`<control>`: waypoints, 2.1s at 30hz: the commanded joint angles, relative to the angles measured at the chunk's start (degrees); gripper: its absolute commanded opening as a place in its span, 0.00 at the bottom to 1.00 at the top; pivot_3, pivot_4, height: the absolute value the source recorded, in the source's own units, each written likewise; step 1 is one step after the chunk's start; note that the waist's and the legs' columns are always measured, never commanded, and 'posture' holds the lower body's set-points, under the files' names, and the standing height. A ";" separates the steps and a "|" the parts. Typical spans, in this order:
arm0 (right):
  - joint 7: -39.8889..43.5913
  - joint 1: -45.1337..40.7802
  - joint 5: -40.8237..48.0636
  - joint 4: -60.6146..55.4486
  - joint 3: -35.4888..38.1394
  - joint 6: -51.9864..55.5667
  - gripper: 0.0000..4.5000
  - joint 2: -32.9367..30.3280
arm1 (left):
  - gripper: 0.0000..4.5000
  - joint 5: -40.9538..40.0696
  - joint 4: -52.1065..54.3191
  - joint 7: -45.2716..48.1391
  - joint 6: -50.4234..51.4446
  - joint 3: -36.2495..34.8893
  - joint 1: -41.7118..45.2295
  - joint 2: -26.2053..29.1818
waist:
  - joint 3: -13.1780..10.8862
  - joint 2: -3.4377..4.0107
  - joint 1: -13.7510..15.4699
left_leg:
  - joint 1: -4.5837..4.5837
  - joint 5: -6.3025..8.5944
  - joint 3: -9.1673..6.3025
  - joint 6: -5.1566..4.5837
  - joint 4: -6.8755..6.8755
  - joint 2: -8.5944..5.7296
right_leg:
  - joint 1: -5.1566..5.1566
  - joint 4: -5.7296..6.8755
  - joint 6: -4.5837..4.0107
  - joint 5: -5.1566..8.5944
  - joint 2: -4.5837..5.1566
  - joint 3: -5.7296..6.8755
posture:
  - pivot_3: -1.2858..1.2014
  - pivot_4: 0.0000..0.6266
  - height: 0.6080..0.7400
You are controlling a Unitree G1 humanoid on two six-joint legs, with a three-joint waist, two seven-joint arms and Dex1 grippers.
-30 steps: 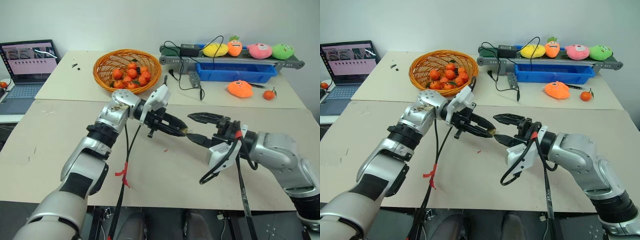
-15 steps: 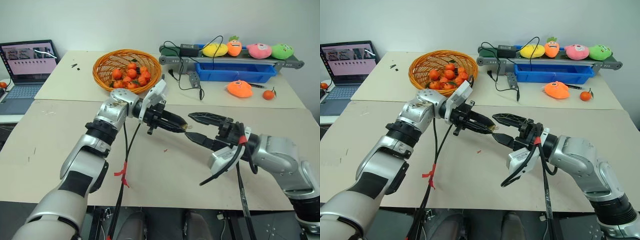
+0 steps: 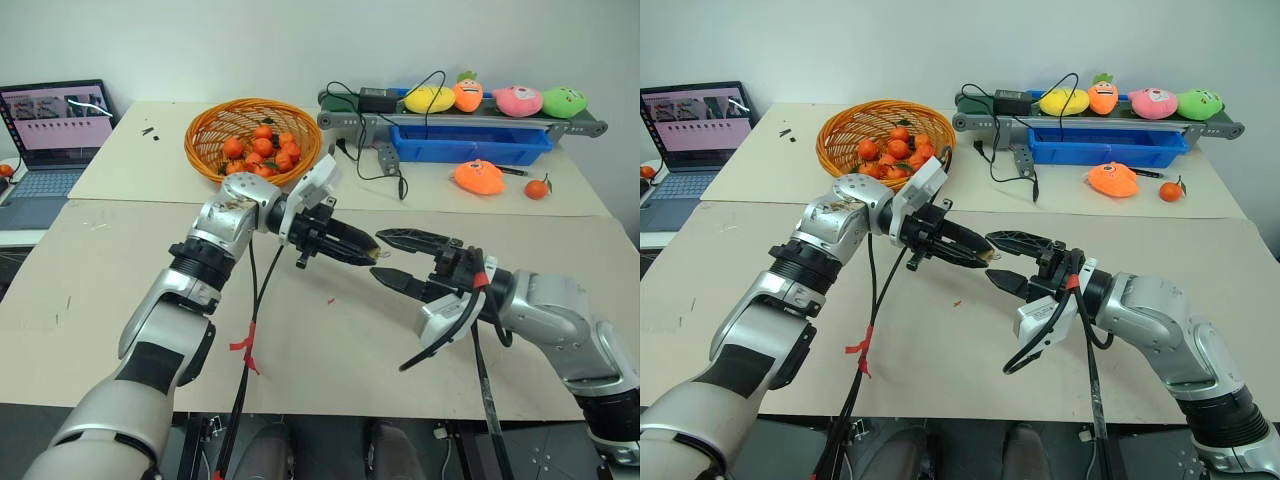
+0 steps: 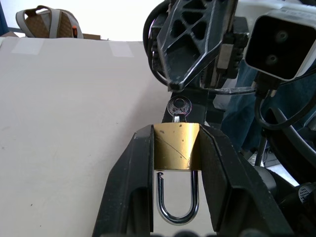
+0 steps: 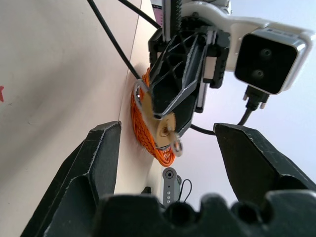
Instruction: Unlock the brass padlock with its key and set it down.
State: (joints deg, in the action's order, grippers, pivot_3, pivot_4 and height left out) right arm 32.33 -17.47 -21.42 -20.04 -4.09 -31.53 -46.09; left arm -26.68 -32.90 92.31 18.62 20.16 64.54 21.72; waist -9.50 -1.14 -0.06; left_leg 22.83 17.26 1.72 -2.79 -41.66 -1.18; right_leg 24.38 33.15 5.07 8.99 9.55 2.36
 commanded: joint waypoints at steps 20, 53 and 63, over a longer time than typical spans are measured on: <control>0.11 -0.63 0.46 -1.20 0.30 -1.44 0.80 0.79 | 0.18 -1.75 2.49 0.19 -2.75 4.19 0.13 2.81 | 0.00 0.00 -0.11 | 0.00 0.00 0.00 0.01 0.00 0.00 | 0.00 0.00 0.00 0.00 0.00 0.00 | 0.52 0.24 1.00; 1.67 -1.64 1.08 -1.71 -0.70 -1.11 0.07 1.44 | 0.18 -2.04 -0.31 0.19 -5.25 5.03 1.70 1.81 | 0.00 0.00 -0.11 | -0.01 0.00 0.01 0.01 0.00 0.00 | 0.00 0.01 0.00 0.00 0.00 0.00 | 0.52 0.24 1.00; 1.45 -2.23 0.69 -1.09 -0.63 -1.41 0.03 1.71 | 0.18 -1.85 -0.49 0.19 -5.13 4.83 1.87 1.63 | 0.00 0.00 -0.11 | 0.00 0.00 0.01 0.01 0.00 0.00 | 0.00 0.01 0.00 0.00 0.00 0.00 | 0.52 0.24 1.00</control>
State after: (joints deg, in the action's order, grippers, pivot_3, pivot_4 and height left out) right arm 34.94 -17.75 -21.75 -19.64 -6.05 -32.83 -44.97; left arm -27.35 -34.09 92.31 13.97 25.52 64.73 24.03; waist -9.50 -1.14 -0.17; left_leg 22.83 17.26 1.73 -2.79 -41.66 -1.19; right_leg 24.38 33.16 5.07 9.00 9.55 2.36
